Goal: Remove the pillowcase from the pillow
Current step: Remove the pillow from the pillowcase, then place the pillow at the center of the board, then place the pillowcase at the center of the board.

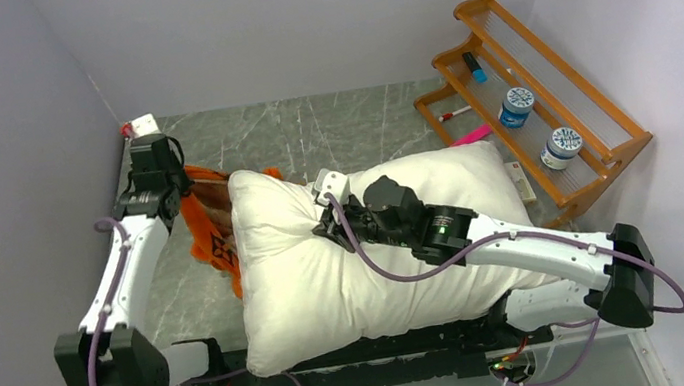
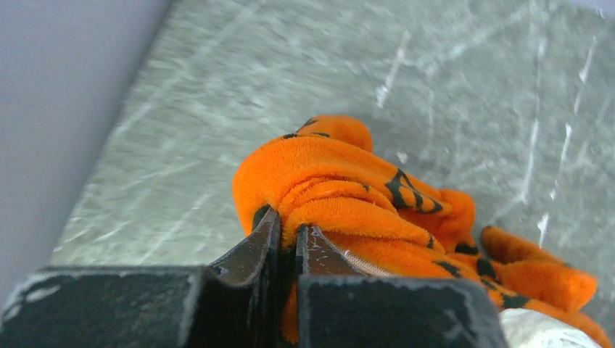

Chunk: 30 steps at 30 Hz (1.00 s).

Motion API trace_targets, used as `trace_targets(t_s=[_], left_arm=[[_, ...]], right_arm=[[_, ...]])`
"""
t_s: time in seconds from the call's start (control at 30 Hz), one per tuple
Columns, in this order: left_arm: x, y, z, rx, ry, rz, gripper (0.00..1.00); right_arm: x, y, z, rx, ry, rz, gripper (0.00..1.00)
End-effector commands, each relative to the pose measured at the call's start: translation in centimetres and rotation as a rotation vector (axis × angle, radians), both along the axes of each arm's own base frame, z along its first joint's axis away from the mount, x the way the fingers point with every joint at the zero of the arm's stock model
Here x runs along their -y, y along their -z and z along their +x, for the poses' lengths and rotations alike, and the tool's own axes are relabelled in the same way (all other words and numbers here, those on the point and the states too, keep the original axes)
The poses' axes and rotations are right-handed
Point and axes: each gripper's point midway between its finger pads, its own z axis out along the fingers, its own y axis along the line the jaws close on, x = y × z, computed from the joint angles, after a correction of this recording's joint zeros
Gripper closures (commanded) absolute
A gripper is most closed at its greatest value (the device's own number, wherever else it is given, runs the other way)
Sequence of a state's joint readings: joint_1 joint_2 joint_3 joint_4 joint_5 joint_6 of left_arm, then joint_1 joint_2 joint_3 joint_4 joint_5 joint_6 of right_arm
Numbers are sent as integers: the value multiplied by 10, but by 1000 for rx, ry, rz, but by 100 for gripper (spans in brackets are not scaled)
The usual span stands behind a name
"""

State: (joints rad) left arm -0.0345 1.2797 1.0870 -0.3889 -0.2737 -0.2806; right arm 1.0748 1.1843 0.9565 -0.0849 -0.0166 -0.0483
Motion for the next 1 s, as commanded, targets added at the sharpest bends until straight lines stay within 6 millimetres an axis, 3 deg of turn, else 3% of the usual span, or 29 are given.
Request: trace_targets(t_s=[0.0, 0.37, 0.53, 0.63, 0.73, 0.8, 0.97], left_arm=[[-56, -77, -31, 221, -303, 121, 95], [-106, -164, -113, 346, -591, 304, 93], [-110, -190, -134, 377, -623, 346, 92], [-102, -202, -139, 400, -579, 355, 93], [-81, -199, -130, 418, -440, 307, 94], [-65, -186, -122, 419, -343, 254, 94], [-13, -118, -102, 335, -93, 84, 94]], right_arm=[[10, -33, 18, 8, 130, 33, 100], [21, -112, 96, 59, 343, 168, 100], [35, -151, 131, 103, 434, 237, 100], [42, -172, 153, 137, 497, 267, 100], [43, -178, 176, 148, 541, 278, 100], [38, -175, 188, 142, 555, 285, 100], [14, -137, 211, 81, 550, 265, 100]])
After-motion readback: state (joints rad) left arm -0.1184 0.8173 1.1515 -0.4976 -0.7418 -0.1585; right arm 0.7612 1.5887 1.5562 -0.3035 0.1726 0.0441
